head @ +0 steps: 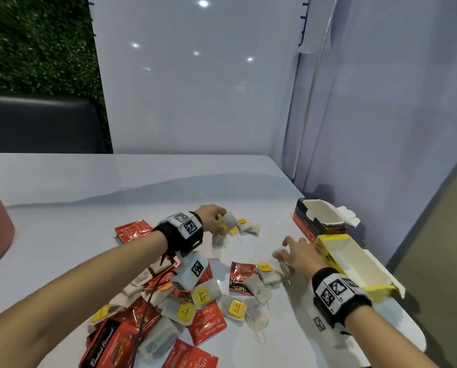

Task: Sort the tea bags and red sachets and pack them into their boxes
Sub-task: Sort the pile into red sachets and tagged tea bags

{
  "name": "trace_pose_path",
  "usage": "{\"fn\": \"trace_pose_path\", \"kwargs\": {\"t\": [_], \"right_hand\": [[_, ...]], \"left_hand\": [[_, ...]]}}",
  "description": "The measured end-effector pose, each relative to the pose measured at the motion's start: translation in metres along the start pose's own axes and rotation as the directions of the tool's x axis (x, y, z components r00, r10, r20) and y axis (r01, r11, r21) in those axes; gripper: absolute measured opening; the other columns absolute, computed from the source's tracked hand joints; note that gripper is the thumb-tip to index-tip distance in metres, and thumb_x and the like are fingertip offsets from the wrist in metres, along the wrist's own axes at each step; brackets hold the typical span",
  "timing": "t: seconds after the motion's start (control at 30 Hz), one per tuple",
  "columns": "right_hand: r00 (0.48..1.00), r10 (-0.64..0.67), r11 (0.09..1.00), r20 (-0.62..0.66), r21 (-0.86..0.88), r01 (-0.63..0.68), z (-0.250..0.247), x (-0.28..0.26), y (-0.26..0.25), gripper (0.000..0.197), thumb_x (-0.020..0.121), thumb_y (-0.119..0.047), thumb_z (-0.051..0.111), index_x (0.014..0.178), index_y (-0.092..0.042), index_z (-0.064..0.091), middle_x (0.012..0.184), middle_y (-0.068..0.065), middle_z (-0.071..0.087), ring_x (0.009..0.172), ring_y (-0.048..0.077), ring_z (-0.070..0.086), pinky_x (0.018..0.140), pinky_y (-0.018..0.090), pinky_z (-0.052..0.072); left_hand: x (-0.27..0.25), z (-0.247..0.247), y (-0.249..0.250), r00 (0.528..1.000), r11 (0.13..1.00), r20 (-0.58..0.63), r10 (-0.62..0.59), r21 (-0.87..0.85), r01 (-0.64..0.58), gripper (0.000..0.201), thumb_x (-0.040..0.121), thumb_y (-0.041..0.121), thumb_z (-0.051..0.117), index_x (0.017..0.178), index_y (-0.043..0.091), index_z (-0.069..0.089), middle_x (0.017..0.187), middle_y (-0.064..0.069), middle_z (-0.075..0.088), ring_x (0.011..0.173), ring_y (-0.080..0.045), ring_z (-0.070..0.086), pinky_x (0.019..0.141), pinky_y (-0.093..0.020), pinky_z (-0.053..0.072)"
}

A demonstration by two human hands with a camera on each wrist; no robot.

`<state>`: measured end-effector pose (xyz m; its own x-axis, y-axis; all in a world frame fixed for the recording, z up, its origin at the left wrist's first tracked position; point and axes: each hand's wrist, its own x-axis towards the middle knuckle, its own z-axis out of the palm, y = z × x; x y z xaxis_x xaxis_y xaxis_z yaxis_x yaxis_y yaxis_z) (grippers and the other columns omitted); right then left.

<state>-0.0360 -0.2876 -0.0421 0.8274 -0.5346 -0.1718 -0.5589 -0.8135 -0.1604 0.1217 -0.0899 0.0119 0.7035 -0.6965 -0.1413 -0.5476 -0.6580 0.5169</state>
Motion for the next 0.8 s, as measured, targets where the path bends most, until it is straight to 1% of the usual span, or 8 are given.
{"fn": "trace_pose_path", "kwargs": {"t": [0.07, 0.17, 0.3, 0.4, 0.53, 0.6, 0.67, 0.8], "right_hand": [[0.999, -0.002, 1.000, 0.034, -0.027, 0.003, 0.005, 0.003, 0.003, 0.037, 0.089, -0.039, 0.056, 0.118, -0.019, 0.047, 0.126, 0.014, 0.044, 0.115, 0.034, 0.047, 0.093, 0.036, 0.041], [0.996, -0.082, 0.993, 0.045, 0.086, 0.078, -0.001, 0.007, 0.007, 0.014, 0.088, -0.011, 0.054, 0.102, -0.012, 0.058, 0.116, 0.013, 0.057, 0.092, 0.026, 0.060, 0.067, 0.023, 0.047], [0.991, -0.059, 0.884, 0.119, 0.467, -0.004, -0.023, 0.012, 0.006, 0.005, 0.088, -0.001, 0.059, 0.084, -0.004, 0.059, 0.067, 0.009, 0.061, 0.040, 0.007, 0.058, 0.045, 0.018, 0.052], [0.992, -0.110, 0.697, 0.067, 0.717, 0.029, -0.054, 0.025, -0.006, 0.015, 0.087, 0.007, 0.057, 0.075, -0.003, 0.057, 0.067, 0.012, 0.059, 0.040, 0.006, 0.059, 0.046, 0.019, 0.053], [0.984, -0.162, 0.468, 0.068, 0.884, 0.016, -0.082, 0.046, -0.033, 0.017, 0.086, 0.013, 0.052, 0.076, 0.000, 0.057, 0.072, 0.014, 0.056, 0.054, 0.016, 0.062, 0.051, 0.023, 0.057], [0.983, -0.142, 0.358, 0.120, 0.932, -0.062, -0.082, 0.060, -0.043, 0.015, 0.088, 0.014, 0.048, 0.079, 0.003, 0.055, 0.078, 0.016, 0.055, 0.065, 0.023, 0.060, 0.053, 0.029, 0.059], [0.968, -0.114, 0.266, 0.222, 0.946, -0.186, -0.077, 0.072, -0.050, 0.012, 0.090, 0.011, 0.048, 0.083, 0.002, 0.053, 0.081, 0.016, 0.053, 0.070, 0.025, 0.058, 0.050, 0.031, 0.058], [0.929, -0.144, 0.308, 0.342, 0.907, -0.286, -0.072, 0.078, -0.060, 0.018, 0.092, 0.007, 0.048, 0.078, -0.005, 0.048, 0.076, 0.013, 0.052, 0.068, 0.021, 0.054, 0.046, 0.027, 0.055]], "left_hand": [[0.004, -0.008, -0.004, 0.999, 0.999, -0.031, -0.011, -0.047, 0.009, 0.043, 0.078, 0.015, 0.072, 0.118, 0.005, 0.058, 0.116, -0.016, 0.063, 0.087, -0.020, 0.057, 0.075, -0.024, 0.046], [0.010, -0.019, -0.010, 0.998, 0.997, -0.050, -0.048, -0.068, 0.045, 0.038, 0.079, 0.013, 0.071, 0.115, 0.006, 0.060, 0.113, -0.015, 0.065, 0.086, -0.018, 0.057, 0.080, -0.027, 0.048], [0.020, -0.032, -0.016, 0.991, 0.992, -0.053, -0.122, -0.035, 0.120, 0.035, 0.079, 0.013, 0.071, 0.111, 0.005, 0.061, 0.109, -0.013, 0.067, 0.084, -0.017, 0.059, 0.077, -0.025, 0.047], [0.038, -0.033, -0.015, 0.987, 0.985, -0.051, -0.153, -0.082, 0.149, 0.033, 0.078, 0.013, 0.072, 0.108, 0.004, 0.062, 0.102, -0.012, 0.068, 0.082, -0.016, 0.061, 0.073, -0.025, 0.047], [0.069, -0.018, -0.009, 0.990, 0.974, -0.019, -0.140, -0.183, 0.135, 0.039, 0.076, 0.010, 0.073, 0.112, -0.002, 0.061, 0.099, -0.014, 0.065, 0.086, -0.022, 0.062, 0.088, -0.038, 0.053], [0.082, -0.005, -0.010, 0.988, 0.965, 0.018, -0.156, -0.212, 0.157, 0.046, 0.077, 0.009, 0.072, 0.118, -0.002, 0.055, 0.106, -0.018, 0.061, 0.091, -0.025, 0.060, 0.092, -0.044, 0.051], [0.085, 0.003, -0.009, 0.985, 0.970, 0.031, -0.169, -0.171, 0.172, 0.056, 0.079, 0.015, 0.072, 0.128, 0.003, 0.047, 0.125, -0.020, 0.054, 0.110, -0.030, 0.057, 0.097, -0.042, 0.048], [0.062, -0.007, -0.008, 0.998, 0.995, 0.006, -0.069, -0.078, 0.069, 0.051, 0.084, 0.018, 0.067, 0.130, 0.007, 0.046, 0.131, -0.017, 0.051, 0.119, -0.030, 0.051, 0.093, -0.030, 0.047]]}}
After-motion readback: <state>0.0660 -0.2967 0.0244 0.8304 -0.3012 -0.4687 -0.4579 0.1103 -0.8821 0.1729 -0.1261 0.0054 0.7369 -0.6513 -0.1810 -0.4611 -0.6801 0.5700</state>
